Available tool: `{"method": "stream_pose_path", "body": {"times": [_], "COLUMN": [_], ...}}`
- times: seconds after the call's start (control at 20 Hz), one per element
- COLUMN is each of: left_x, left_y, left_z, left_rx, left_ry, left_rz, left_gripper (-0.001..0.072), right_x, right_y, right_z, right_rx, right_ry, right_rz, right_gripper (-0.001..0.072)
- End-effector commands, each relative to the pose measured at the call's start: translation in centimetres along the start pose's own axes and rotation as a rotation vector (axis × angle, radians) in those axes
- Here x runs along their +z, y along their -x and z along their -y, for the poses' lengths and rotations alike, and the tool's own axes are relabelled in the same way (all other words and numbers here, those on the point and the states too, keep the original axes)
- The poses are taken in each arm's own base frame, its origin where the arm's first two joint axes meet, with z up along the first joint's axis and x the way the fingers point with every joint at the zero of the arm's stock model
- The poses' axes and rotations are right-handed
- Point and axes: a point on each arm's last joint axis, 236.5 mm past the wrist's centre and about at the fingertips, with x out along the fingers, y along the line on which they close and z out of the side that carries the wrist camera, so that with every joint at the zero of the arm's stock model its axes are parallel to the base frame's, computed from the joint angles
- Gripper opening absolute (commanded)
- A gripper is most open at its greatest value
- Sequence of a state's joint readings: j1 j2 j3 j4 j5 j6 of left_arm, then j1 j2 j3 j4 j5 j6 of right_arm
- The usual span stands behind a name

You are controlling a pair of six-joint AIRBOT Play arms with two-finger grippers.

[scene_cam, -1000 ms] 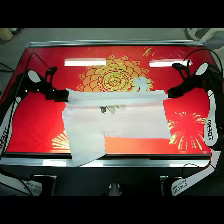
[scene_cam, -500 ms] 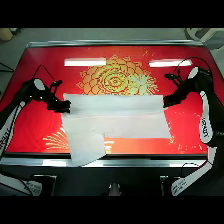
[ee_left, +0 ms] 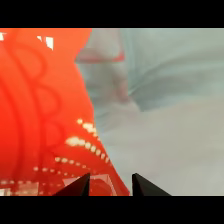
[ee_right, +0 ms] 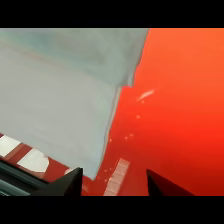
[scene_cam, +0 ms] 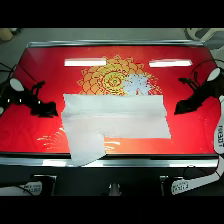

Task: Fold the shirts.

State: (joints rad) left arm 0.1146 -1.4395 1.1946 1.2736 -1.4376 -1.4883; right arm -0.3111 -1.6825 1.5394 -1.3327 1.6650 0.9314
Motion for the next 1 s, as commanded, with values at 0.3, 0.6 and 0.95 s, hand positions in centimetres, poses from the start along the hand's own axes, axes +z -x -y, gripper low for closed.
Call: {"method": "stream_pose_path", "body": {"times": [0.3, 0.6, 0.95], "left_x": [-12.1, -12.8, -14.1], "left_y": [-8.3, -10.1, -11.4], "left_z": [3.1, 4.5, 5.6], "left_rx": [-0.246, -0.224, -0.206], "left_ry": [0.107, 0.077, 0.062], "left_rz": [0.017, -0.037, -0.1], "left_gripper": [0.0472, 0.0471, 0.028], "right_x": [-6.0, -6.1, -8.7], "right_y": [-4.0, -4.1, -7.4], "right_z": [-2.4, -2.4, -3.1], "right_rx": [0.039, 0.04, 0.082], "right_ry": [-0.024, -0.016, -0.035], "right_rz": [-0.007, -0.014, -0.089], "right_gripper": [0.0416, 0.041, 0.056]}}
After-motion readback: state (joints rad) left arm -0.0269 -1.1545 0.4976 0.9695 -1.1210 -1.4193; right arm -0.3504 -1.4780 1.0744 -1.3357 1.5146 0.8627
